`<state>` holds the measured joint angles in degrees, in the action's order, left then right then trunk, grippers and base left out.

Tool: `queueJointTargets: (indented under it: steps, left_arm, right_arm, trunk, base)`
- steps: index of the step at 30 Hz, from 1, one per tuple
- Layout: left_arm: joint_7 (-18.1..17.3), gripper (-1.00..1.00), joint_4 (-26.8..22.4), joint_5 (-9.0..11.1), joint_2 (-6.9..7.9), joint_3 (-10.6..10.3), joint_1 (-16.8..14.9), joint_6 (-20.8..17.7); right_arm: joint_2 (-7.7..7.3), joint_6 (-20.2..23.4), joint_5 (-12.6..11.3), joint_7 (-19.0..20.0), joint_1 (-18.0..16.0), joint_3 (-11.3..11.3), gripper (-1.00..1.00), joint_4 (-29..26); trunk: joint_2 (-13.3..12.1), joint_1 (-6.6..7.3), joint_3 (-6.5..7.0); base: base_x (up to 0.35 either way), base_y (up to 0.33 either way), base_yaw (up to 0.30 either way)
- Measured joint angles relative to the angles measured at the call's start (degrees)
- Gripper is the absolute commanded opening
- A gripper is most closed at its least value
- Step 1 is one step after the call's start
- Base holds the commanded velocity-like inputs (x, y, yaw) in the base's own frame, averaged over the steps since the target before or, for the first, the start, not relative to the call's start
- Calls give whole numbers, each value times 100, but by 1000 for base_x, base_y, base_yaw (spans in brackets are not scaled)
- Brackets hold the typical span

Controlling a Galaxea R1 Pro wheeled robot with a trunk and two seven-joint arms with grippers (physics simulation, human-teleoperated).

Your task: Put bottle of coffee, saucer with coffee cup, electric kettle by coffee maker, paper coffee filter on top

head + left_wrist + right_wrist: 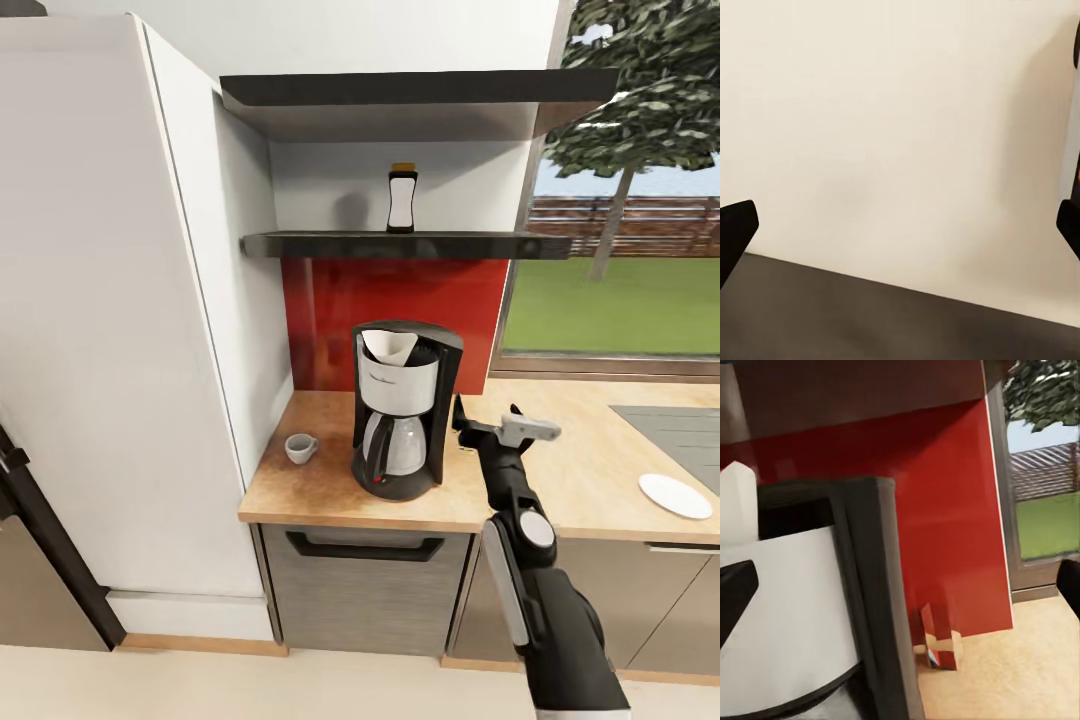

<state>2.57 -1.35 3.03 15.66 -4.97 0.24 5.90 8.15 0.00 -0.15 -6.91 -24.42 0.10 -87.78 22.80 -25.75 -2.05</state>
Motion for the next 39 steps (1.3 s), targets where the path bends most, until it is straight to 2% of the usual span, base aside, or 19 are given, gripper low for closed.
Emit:
queueJointTargets:
  steps: [3,6,11,17,23,31,34,39]
  left_arm:
    - [139,100,-4,-6,-21,-20,0,1]
    - [474,100,-14,-8,-44,-14,-6,2]
    - [711,100,-73,-14,-66,2,-14,28]
    - [732,100,-115,-4,-79,12,-28,70]
    - [704,100,-122,3,-82,17,-31,82]
    - [688,100,-123,-2,-136,14,-31,41]
    - [690,100,-124,-7,-153,10,-34,12]
    - [690,100,-124,-2,-165,15,-33,19]
  right_arm:
    - [0,229,0,-151,-319,-1,100,4]
    - [0,443,-16,-273,-651,2,100,5]
    - [1,623,-34,-310,-1017,6,100,10]
    - [20,1017,-50,-315,-1507,13,100,16]
    - [184,1542,-313,-305,-2290,36,100,36]
    - [185,2013,-416,-298,-3334,45,100,98]
    - [185,2236,-431,-296,-3702,46,100,294]
    - [185,2390,-437,-295,-4498,49,100,1333]
  trunk:
    - [0,0,0]
    - [0,0,1]
    - [-1,-2,1]
    - [-1,0,1]
    - [-1,0,2]
    - [0,0,1]
    - [-1,0,1]
    - [-1,0,1]
  base:
    - [0,0,0]
    - [-28,0,0]
    - [-222,0,0]
    - [-110,0,0]
    - [-15,0,0]
    - [-1,0,0]
    - [0,0,0]
    - [0,0,0]
